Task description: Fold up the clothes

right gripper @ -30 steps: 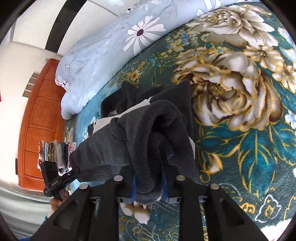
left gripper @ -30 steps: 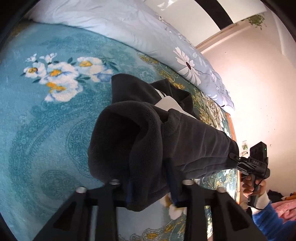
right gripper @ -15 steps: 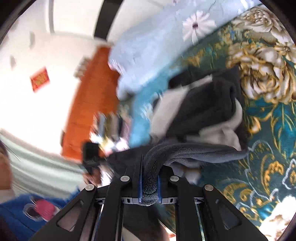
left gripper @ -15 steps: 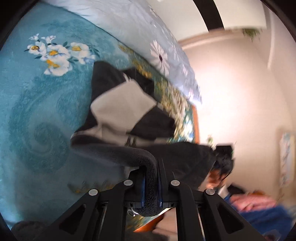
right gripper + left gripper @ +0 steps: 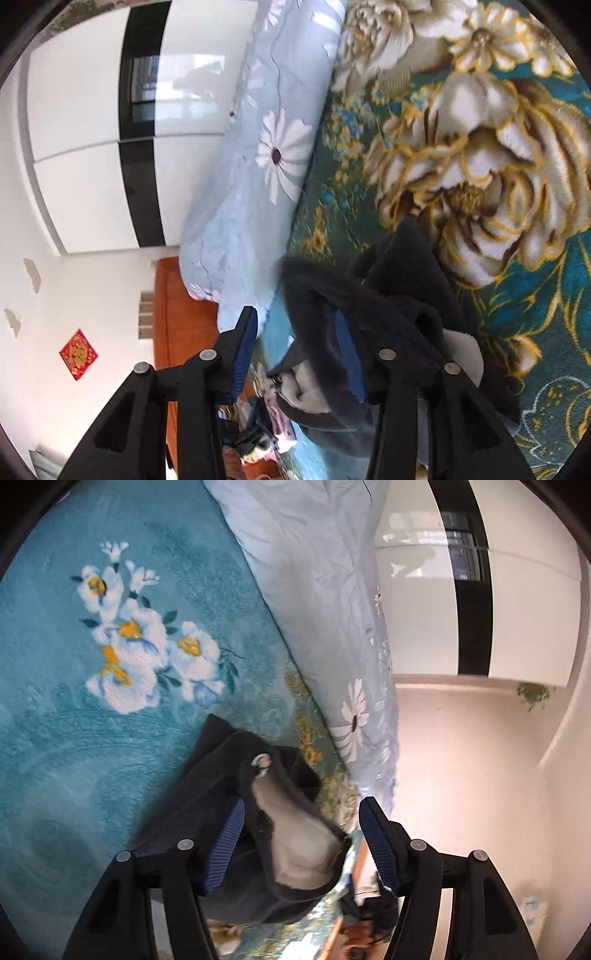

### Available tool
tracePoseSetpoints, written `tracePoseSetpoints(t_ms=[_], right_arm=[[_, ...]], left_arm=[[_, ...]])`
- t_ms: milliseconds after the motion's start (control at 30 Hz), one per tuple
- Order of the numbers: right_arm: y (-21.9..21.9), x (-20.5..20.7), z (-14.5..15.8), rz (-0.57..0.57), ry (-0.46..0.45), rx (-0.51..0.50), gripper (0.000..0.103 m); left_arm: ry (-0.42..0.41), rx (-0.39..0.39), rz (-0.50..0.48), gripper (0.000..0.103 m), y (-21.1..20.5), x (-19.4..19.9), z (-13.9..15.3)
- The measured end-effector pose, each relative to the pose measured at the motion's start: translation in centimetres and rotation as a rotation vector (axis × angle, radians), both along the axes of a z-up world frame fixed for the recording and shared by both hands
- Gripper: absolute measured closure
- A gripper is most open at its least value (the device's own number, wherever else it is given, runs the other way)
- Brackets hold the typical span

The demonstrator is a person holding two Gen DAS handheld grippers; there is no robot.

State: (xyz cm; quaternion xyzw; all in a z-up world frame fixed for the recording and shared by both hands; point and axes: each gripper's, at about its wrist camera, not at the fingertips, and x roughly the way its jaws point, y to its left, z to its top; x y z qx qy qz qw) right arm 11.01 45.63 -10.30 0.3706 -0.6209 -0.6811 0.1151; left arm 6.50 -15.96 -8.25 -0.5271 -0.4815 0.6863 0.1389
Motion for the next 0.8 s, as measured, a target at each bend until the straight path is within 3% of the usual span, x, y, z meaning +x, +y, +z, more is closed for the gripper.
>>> tracePoseSetpoints(t_ms=[67,133,200,233,333,433,533,700,767,800], right_arm=[[1.1,1.2,1.1,-0.016,0.003,0.055,0.051],[1.3,3.1,1.7,0.03,-0.05,0.192,0.049],[1.0,5.3,1.6,0.078,-0.133,0.346,0.048],[0.5,6.4,0.7,0.099,-0.165,0.359,0.048],[-1.1,9.1,-2.1,0.156,-0.25,0.356,0.047],[-2.7,10.1,-4.6,0.166,-0.294,0.317,0.039],[-3.9,9.4,-5.9,0.089,-0.258,0.226,0.038],[-5.0,7.3,-6.0,-0.04,-0.258,0.26,0.035],[-5.3,6.6,-5.6,-0.062,-0.269,0.271,0.037],[-5.4,6.2,-5.1,-0.059,-0.275,0.283,0.039]], left_arm=[[0.007,-0.111,-0.035,0.034,-0.1,1.4,0.0],[-0.019,-0.183,-0.043,0.034,-0.3,3.6,-1.2],[-0.094,-0.111,-0.007,0.034,-0.4,5.8,-4.7],[-0.127,-0.081,0.01,0.034,-0.4,6.8,-6.2],[-0.134,-0.08,0.034,0.034,0.4,6.4,-7.0],[-0.141,-0.079,0.058,0.029,1.3,6.1,-7.7],[-0.147,-0.079,0.082,0.027,2.1,5.8,-8.5],[-0.158,-0.077,0.121,0.029,3.5,5.3,-9.7],[-0.16,-0.078,0.135,0.063,4.0,5.1,-10.1],[-0.141,-0.084,0.128,0.071,3.9,5.2,-9.2]])
